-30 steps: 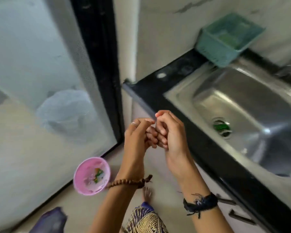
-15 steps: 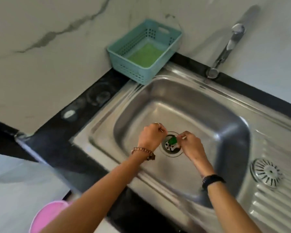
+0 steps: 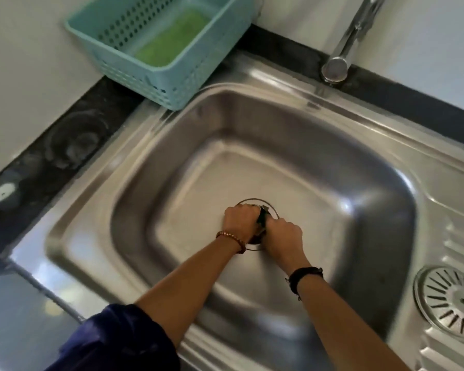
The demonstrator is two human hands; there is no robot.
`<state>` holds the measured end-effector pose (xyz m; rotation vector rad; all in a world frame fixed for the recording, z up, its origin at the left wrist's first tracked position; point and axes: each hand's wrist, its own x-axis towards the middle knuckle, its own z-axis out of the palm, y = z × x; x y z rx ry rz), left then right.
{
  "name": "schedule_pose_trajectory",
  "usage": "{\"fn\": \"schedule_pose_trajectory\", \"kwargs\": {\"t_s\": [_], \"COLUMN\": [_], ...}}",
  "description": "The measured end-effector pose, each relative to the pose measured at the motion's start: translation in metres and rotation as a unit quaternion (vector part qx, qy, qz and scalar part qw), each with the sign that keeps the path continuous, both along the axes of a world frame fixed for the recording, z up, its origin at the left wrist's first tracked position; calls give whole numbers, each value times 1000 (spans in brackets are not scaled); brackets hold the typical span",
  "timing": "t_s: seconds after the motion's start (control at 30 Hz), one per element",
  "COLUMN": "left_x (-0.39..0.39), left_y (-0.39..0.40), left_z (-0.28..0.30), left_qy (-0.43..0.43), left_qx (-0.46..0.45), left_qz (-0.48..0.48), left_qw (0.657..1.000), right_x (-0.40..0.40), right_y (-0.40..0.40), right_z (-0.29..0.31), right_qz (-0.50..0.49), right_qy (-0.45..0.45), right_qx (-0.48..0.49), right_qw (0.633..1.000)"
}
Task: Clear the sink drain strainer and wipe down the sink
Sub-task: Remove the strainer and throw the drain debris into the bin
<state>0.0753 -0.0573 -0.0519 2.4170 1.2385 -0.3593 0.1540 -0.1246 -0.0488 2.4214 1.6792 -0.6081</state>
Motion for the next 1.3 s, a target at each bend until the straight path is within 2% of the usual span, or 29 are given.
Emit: {"fn": "schedule_pose_trajectory", "kwargs": {"t_s": [0.17, 0.23, 0.3, 0.37, 0.47, 0.53, 0.63, 0.83, 1.0, 1.3], "left_x": [5, 2, -3, -12, -35, -56, -80, -81, -74, -51], "left_y": [-8, -3, 5, 15, 23, 21, 11, 4, 10, 9], "left_z": [-5, 1, 16, 36, 68, 86, 103, 103, 91, 47], "left_qy": [-15, -15, -16, -26, -80, -115, -144, -193, -178, -122], "left_qx": [-8, -30, -67, -103, -130, -123, -117, -184, -172, -232], "left_qz": [18, 62, 107, 145, 189, 202, 224, 259, 275, 304], "left_qw": [1000, 997, 992, 984, 970, 965, 957, 928, 929, 916], "right_x": [-1, 1, 7, 13, 17, 12, 5, -13, -14, -9], "right_y": [-6, -8, -10, -11, -12, -14, -14, -3, 3, 8], "right_z": [-3, 4, 16, 32, 56, 71, 82, 64, 43, 4], "right_qz": [21, -25, -118, -213, -314, -341, -311, -281, -231, -132], "right_qy": [8, 48, 107, 177, 284, 296, 259, 249, 152, 66], "right_qx": [-11, -21, -4, 42, 132, 184, 187, 138, 101, 98], "right_qw": [1000, 998, 987, 960, 896, 873, 895, 917, 956, 984]}}
